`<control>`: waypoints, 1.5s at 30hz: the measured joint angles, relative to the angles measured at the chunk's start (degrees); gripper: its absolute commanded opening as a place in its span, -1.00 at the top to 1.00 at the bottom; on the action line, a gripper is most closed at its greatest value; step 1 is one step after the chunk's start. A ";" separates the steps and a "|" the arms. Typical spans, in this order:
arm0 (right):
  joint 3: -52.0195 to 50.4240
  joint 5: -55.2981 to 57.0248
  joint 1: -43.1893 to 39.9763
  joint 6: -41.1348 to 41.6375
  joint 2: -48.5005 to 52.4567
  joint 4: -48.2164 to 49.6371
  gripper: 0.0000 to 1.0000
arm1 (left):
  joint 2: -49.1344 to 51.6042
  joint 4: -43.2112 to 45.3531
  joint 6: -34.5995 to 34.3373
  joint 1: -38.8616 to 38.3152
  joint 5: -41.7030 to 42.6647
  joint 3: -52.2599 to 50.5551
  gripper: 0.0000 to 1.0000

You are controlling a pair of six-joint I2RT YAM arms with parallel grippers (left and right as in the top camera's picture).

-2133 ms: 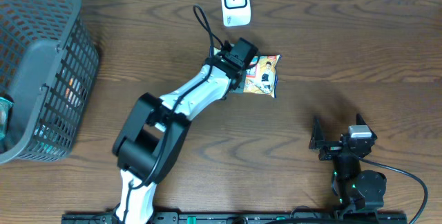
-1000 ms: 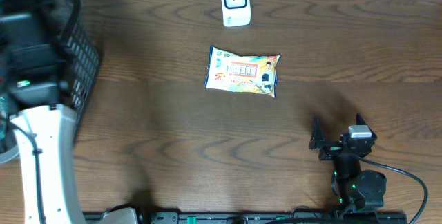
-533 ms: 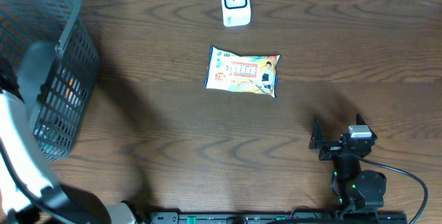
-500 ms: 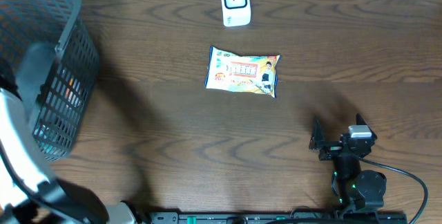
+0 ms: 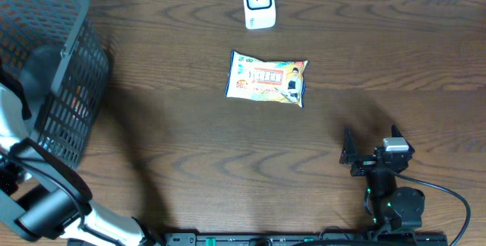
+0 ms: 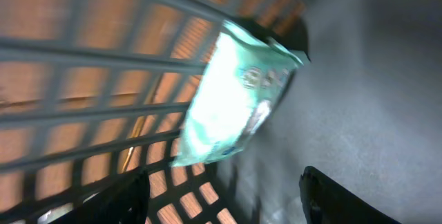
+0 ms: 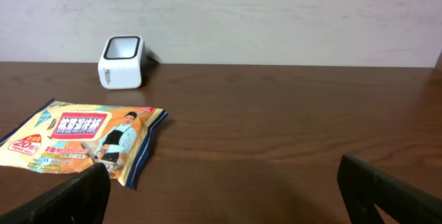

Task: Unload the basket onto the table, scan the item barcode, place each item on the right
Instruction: 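Grasp the mint-green wipes pack in the basket with the left gripper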

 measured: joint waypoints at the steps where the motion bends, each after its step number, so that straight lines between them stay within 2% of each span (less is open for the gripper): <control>1: 0.00 -0.02 0.00 0.00 0.00 0.00 -0.99 | 0.92 0.20 1.20 0.00 -0.07 0.00 -0.38; 15: 0.00 0.00 0.00 0.00 0.00 0.00 -0.99 | 7.76 4.59 12.22 0.02 -3.63 -0.15 -0.38; 21: 0.00 -0.02 0.00 0.00 0.00 0.00 -0.99 | 9.75 9.86 15.50 0.22 -5.51 -0.31 -0.37; 24: 0.00 -0.02 0.00 0.00 0.00 0.00 -0.98 | 9.86 12.39 16.28 0.66 -6.49 -0.31 -0.36; 27: 0.00 -0.02 0.00 0.00 0.00 0.00 -0.99 | 9.86 13.11 16.85 1.31 -6.62 -0.33 -0.06; 42: 0.00 -0.02 0.00 0.00 0.00 0.00 -0.99 | 13.81 12.20 16.57 4.92 -3.19 -1.27 -0.05; 43: 0.00 -0.02 0.00 0.00 0.00 0.00 -0.98 | 13.81 12.09 16.24 5.14 -2.78 -1.27 0.04; 44: 0.00 -0.02 0.00 0.00 0.00 0.00 -0.99 | 13.79 11.80 15.54 5.31 -1.84 -1.22 0.22; 45: 0.00 -0.02 0.00 0.00 0.00 0.00 -0.98 | 13.77 11.47 15.08 5.53 -0.96 -1.20 0.53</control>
